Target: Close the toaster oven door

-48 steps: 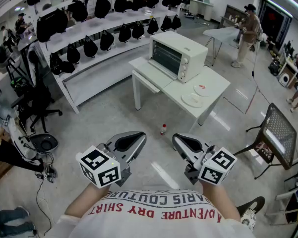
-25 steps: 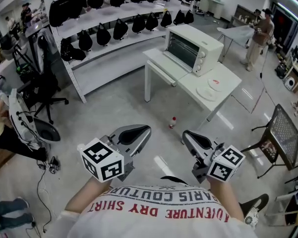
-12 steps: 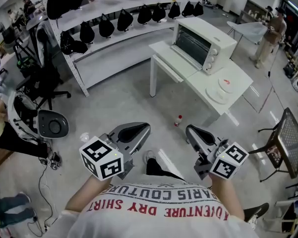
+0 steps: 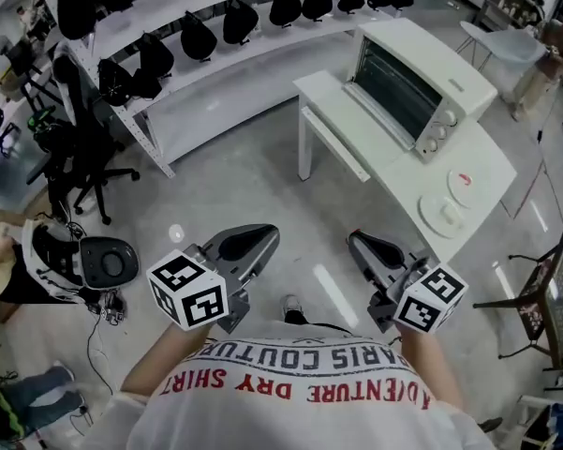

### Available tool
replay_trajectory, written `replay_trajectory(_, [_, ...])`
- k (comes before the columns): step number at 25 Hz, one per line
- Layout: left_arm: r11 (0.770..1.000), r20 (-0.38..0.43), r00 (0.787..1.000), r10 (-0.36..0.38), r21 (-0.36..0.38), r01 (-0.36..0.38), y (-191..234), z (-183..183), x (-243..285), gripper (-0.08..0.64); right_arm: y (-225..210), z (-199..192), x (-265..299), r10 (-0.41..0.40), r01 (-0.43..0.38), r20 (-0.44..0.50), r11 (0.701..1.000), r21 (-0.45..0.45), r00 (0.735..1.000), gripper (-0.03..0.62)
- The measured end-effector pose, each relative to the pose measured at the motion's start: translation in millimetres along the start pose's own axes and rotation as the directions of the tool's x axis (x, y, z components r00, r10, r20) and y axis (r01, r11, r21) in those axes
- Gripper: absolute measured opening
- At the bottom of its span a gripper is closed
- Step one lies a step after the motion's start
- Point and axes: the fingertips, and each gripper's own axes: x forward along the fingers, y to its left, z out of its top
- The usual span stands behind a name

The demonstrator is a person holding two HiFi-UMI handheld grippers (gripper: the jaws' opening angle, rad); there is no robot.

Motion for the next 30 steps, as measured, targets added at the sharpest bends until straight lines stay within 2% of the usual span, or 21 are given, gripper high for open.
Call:
replay_trajectory(5, [0.998,0.024,0.999,-0.045,-0.039,0.046,31,38,47,0.032,-51,29,33,-0.008,0.008,0.028,1.000,-0.017,1.000,0.025])
replay_trajectory(8, [0.997,0.003,0.999,-0.041,0.065,0.041,43,53,62,0.032,-73,47,40,-0.048,0.050,0.059,0.998,-0.027,0.997,0.026])
replay_trajectory(12, [0.977,-0.024,0.999,-0.021,0.212,0.026,63,64,78,0.032,-96,63,43,-0.117,0.121,0.084,0.991,-0.051,0.990,0.026])
replay_trajectory(14, [0.972,-0.026,0.999,-0.031,0.233,0.036,76,69,87,0.034,-104,67,44,-0.145,0.150,0.105,0.987,-0.050,0.984,0.026])
replay_trajectory(19, [0.969,-0.073,0.992,-0.105,0.217,0.119,113,85,116,0.034,-130,67,61,-0.221,0.223,0.112,0.975,-0.011,0.969,0.028])
replay_trajectory(22, [0.954,-0.107,0.982,-0.155,0.242,0.177,137,102,136,0.045,-146,69,83,-0.282,0.286,0.102,0.958,-0.025,0.954,0.028])
replay_trajectory(24, [0.942,-0.130,0.971,-0.202,0.244,0.229,152,112,149,0.120,-157,71,98,-0.319,0.323,0.093,0.946,-0.029,0.943,0.029])
replay_trajectory(25, [0.936,-0.143,0.965,-0.220,0.246,0.250,160,117,156,0.135,-164,72,105,-0.338,0.341,0.096,0.940,-0.017,0.936,0.032])
replay_trajectory(30, [0.913,-0.214,0.935,-0.283,0.239,0.331,211,139,188,0.172,-196,98,123,-0.461,0.461,0.154,0.887,0.036,0.874,0.054])
